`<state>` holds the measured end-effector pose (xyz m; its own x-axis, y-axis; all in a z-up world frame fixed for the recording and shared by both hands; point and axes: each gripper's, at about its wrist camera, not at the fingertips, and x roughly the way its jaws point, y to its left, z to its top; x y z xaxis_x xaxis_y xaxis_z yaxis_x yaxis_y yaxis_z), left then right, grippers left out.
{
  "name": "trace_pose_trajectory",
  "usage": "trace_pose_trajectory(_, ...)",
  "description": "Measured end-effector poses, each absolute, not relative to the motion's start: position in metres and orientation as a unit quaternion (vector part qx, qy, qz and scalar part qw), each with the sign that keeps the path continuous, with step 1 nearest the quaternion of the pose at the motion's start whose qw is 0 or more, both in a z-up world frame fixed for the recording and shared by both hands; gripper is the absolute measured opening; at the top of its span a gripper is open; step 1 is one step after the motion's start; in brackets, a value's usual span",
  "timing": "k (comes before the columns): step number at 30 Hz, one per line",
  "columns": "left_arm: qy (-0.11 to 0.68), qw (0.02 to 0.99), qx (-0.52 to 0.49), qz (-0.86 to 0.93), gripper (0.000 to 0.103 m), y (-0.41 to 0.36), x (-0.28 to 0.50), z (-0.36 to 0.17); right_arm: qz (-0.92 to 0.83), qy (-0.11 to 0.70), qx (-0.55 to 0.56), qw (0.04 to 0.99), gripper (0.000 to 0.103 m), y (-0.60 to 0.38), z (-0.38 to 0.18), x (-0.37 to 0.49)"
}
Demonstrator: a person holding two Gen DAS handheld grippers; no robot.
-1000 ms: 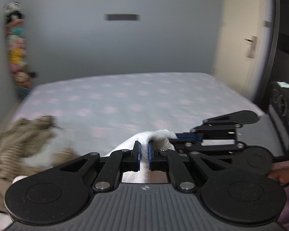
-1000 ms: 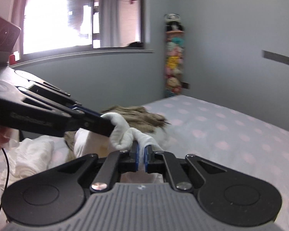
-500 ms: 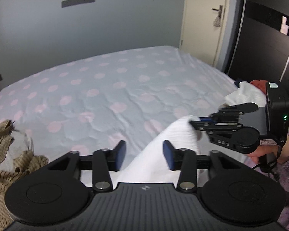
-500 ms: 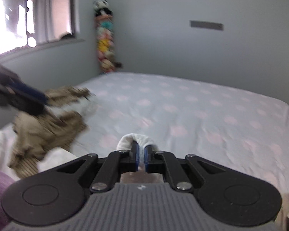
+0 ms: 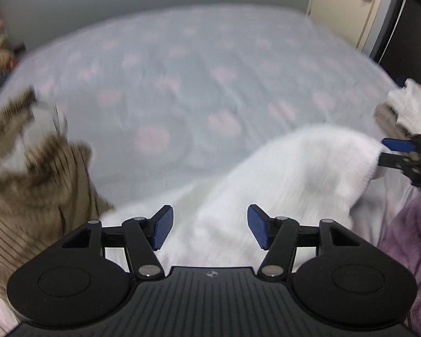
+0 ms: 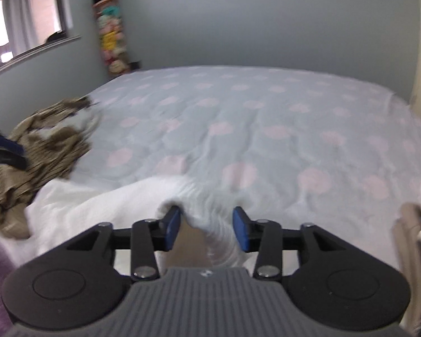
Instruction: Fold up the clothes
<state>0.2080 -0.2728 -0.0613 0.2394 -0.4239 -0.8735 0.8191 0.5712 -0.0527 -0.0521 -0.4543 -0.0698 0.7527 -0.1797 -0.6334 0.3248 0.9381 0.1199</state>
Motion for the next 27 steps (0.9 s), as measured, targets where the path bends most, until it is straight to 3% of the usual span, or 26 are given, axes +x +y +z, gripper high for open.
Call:
trace_pose_trajectory(3, 0.495, 0.730, 0.224, -0.414, 0.057, -0.273, 0.211, -0.091, -0.106, 0.339, 0.128, 0.926, 0.070, -0.438, -0.083, -0.046)
trace_pose_trajectory(7, 0.509, 0.693, 0.266, -0.435, 0.057, -0.284, 0.201, -0.117, -0.068, 0.365, 0.135, 0.919, 0.071, -0.414, -0.102, -0.032)
trace_pose_trajectory(12, 0.503, 0.648, 0.307, -0.482, 0.060, -0.307, 0.179, -0.130, -0.032, 0.394, 0.097, 0.913, 0.085, -0.386, -0.121, -0.011)
trace_pose_trajectory(19, 0.491, 0.609, 0.347, -0.518, 0.063, -0.337, 0.159, -0.143, -0.014, 0.433, 0.053, 0.900, 0.083, -0.379, -0.150, 0.006)
trace_pose_trajectory(21, 0.489, 0.600, 0.356, -0.525, 0.063, -0.345, 0.155, -0.146, -0.014, 0.440, 0.046, 0.897, 0.055, -0.381, -0.155, 0.007)
trace_pose_trajectory(23, 0.485, 0.596, 0.359, -0.530, 0.064, -0.349, 0.151, -0.146, -0.019, 0.441, 0.048, 0.896, 0.040, -0.386, -0.157, 0.007)
trace_pose_trajectory(24, 0.482, 0.595, 0.361, -0.532, 0.063, -0.352, 0.149, -0.146, -0.022, 0.437, 0.053, 0.897, 0.025, -0.390, -0.156, 0.007)
trace_pose_trajectory(27, 0.467, 0.600, 0.364, -0.538, 0.064, -0.360, 0.143, -0.144, -0.038, 0.417, 0.067, 0.906, 0.015, -0.405, -0.148, 0.006)
